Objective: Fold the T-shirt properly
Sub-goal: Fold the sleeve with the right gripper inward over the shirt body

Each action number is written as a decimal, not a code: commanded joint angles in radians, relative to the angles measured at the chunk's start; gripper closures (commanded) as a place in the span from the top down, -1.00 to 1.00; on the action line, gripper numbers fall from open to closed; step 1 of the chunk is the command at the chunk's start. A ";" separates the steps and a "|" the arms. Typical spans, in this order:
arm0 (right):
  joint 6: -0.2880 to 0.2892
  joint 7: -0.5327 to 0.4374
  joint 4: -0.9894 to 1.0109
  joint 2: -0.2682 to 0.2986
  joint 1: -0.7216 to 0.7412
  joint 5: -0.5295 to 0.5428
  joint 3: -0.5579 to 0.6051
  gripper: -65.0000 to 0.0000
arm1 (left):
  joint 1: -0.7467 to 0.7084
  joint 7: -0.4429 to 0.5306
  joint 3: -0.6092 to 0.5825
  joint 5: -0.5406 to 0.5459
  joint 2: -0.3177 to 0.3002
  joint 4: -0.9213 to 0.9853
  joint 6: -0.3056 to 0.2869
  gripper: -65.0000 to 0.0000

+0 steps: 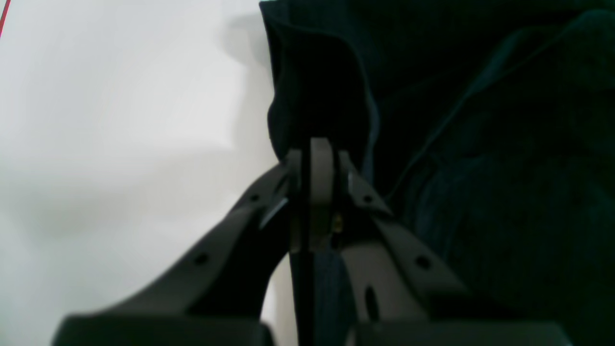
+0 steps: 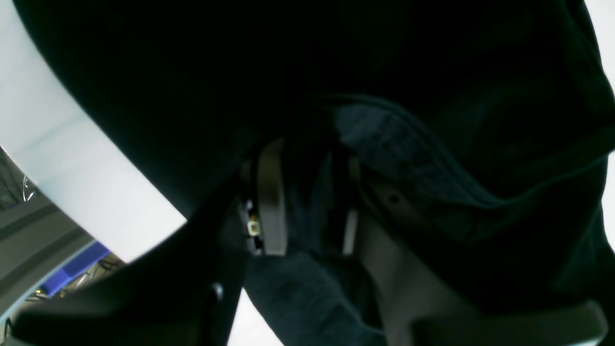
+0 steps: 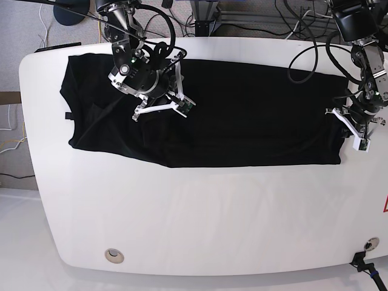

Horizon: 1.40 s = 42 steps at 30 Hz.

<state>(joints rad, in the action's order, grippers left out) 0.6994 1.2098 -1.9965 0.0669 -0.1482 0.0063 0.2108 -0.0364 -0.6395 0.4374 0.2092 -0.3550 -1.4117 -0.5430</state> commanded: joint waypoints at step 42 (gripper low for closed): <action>-0.001 -0.267 0.208 0.090 0.258 -0.002 -0.250 -0.51 | 0.016 0.060 0.004 0.012 -0.019 0.033 0.001 -1.00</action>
<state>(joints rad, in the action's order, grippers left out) 0.7010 0.9897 -1.8069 0.1497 0.0845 -0.0025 -0.0360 -0.0357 -0.5980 0.4362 0.2092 -0.3557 -1.3628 -0.5426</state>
